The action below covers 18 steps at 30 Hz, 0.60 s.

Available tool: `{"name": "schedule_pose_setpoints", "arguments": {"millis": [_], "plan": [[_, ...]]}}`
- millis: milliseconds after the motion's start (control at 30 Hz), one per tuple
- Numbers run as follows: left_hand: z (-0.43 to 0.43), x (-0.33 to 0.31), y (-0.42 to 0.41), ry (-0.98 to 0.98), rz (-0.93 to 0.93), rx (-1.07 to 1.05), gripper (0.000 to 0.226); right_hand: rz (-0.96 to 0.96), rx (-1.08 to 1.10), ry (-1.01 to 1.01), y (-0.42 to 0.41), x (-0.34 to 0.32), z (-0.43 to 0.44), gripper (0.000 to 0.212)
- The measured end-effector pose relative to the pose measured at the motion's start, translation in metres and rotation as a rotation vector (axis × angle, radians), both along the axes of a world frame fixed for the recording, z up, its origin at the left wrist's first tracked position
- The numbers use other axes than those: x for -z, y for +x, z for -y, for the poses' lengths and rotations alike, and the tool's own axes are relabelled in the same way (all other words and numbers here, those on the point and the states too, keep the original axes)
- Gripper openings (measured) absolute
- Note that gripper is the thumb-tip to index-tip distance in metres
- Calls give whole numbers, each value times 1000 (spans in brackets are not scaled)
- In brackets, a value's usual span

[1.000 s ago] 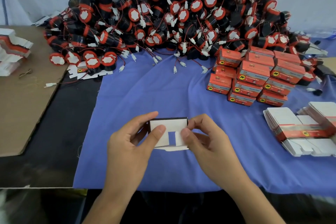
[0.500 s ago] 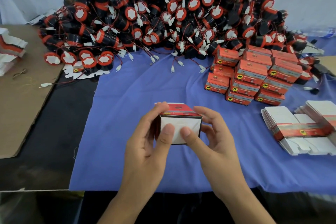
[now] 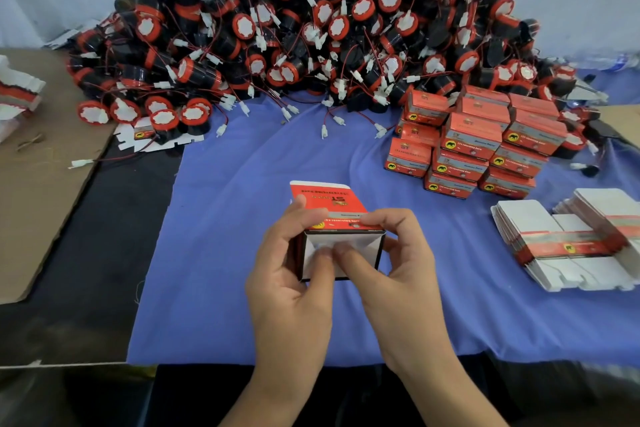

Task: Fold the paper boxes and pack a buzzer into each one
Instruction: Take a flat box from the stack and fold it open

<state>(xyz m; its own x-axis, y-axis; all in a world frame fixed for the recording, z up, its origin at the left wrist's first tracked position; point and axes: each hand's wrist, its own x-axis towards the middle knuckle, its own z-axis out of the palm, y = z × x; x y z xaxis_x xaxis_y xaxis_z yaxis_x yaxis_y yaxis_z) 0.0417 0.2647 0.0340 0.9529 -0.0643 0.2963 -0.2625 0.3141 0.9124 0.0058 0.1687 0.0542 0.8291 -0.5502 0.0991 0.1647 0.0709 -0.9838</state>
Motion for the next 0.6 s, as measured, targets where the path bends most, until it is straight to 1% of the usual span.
{"name": "schedule_pose_setpoints", "arguments": {"millis": [100, 167, 233, 300, 367, 400, 467, 600], "plan": [[0, -5, 0, -2, -39, 9, 50, 6, 19, -24, -1, 1, -2, 38], [-1, -10, 2, -37, -73, 66, 47, 29, 32, -4, -2, 1, -2, 49], [-3, -13, 5, -62, -99, 117, 43, 30, 39, 160, -3, 1, 0, 66], [-5, -16, 8, -36, -101, 150, 42, 15, 3, 356, -5, 1, 4, 82], [-7, -17, 9, -16, -128, 196, 43, 64, -93, 527, -7, 2, 9, 82], [-8, -18, 9, -4, -143, 226, 43, 82, -148, 568, -7, 2, 11, 82], [-10, -17, 8, 41, -156, 289, 42, 91, -193, 539, -7, 1, 12, 83], [-14, -15, 8, 91, -207, 409, 40, 141, -189, 386, -6, -2, 11, 87]]}}
